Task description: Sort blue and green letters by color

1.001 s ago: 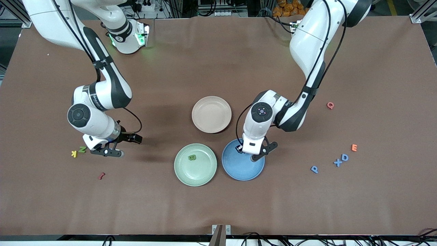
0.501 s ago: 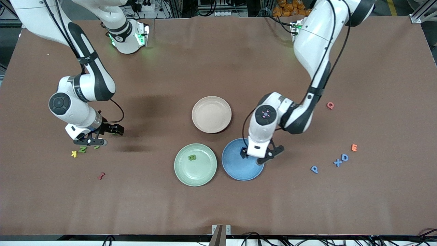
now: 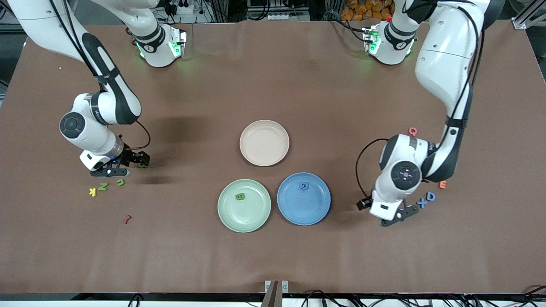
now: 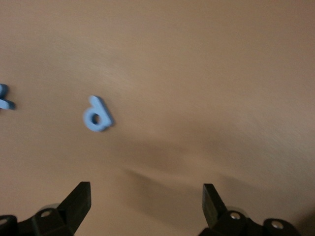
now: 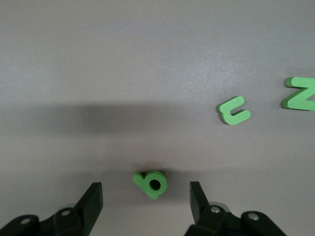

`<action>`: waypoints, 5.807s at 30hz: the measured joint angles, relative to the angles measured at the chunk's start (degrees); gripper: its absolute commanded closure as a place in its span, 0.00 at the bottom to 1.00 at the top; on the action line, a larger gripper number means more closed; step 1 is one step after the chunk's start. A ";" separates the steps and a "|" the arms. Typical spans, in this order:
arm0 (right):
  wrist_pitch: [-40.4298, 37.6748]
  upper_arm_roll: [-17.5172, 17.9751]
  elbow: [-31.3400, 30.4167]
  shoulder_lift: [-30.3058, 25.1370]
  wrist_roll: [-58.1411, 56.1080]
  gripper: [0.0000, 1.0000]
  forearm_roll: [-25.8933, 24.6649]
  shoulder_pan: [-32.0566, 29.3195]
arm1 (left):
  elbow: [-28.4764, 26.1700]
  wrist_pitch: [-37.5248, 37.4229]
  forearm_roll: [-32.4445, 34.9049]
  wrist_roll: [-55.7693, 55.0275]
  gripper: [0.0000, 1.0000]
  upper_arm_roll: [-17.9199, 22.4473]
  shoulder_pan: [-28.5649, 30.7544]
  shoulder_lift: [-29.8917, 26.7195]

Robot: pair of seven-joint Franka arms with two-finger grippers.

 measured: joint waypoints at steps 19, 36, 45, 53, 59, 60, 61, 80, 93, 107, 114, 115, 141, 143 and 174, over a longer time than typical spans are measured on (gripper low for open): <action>3.10 0.31 -0.28 2.67 -0.26 0.28 0.00 0.01 | -0.25 1.18 -4.45 -4.81 0.00 -0.05 9.59 0.55; 3.88 0.31 -0.28 3.83 -0.77 0.37 0.00 0.01 | -0.26 6.51 -7.46 -8.85 0.00 -0.80 7.75 3.89; 3.95 0.31 -0.28 4.04 -1.21 0.65 0.00 0.01 | -0.25 8.38 -7.46 -8.96 0.00 -0.73 7.60 5.09; 4.08 0.26 -0.27 4.02 -4.48 0.87 0.00 -0.34 | -0.19 8.49 -7.46 -8.95 0.00 -0.70 7.70 5.12; 4.12 0.24 -0.27 4.03 -5.47 0.94 0.00 -0.61 | -0.17 8.51 -7.46 -8.45 0.24 -0.62 7.91 5.12; 4.12 0.25 -0.27 4.03 -5.53 0.94 0.00 -0.61 | -0.16 8.51 -7.46 -8.38 0.30 -0.59 7.95 5.11; 4.12 0.25 -0.27 4.02 -5.57 0.94 0.00 -0.61 | -0.08 8.51 -7.46 -8.31 0.40 -0.58 8.00 5.09; -11.49 7.39 12.53 3.52 9.71 0.95 0.04 0.66 | 0.79 8.51 -7.46 -6.91 1.00 -0.56 8.07 4.91; -15.25 8.47 27.95 9.40 36.35 0.96 0.17 13.37 | 1.17 2.83 -7.46 -8.65 1.00 -0.81 4.31 2.06; -15.72 8.21 46.61 23.59 52.66 0.93 0.16 21.59 | 0.84 -2.72 -5.60 -24.54 1.00 -0.79 -10.92 -1.50; -14.59 8.04 51.20 27.91 55.58 0.83 0.15 23.58 | 0.68 -2.34 -4.30 -28.58 1.00 -0.29 -16.30 -0.99; -14.19 8.03 51.54 28.35 55.90 0.79 0.14 23.80 | 0.68 -2.10 -4.30 -28.58 1.00 -0.23 -16.41 -0.83; -25.99 5.64 55.01 27.06 53.07 0.00 0.01 23.56 | 1.74 2.13 -3.02 -24.01 0.00 0.79 -15.16 1.13; -29.09 5.60 54.87 25.64 50.99 0.00 -0.05 22.64 | 1.76 2.01 -2.89 -21.93 0.00 0.91 -14.06 1.06; -13.03 5.06 12.24 0.21 12.39 0.14 -7.75 -4.54 | -3.59 -7.86 2.86 34.31 0.00 1.08 10.81 -3.99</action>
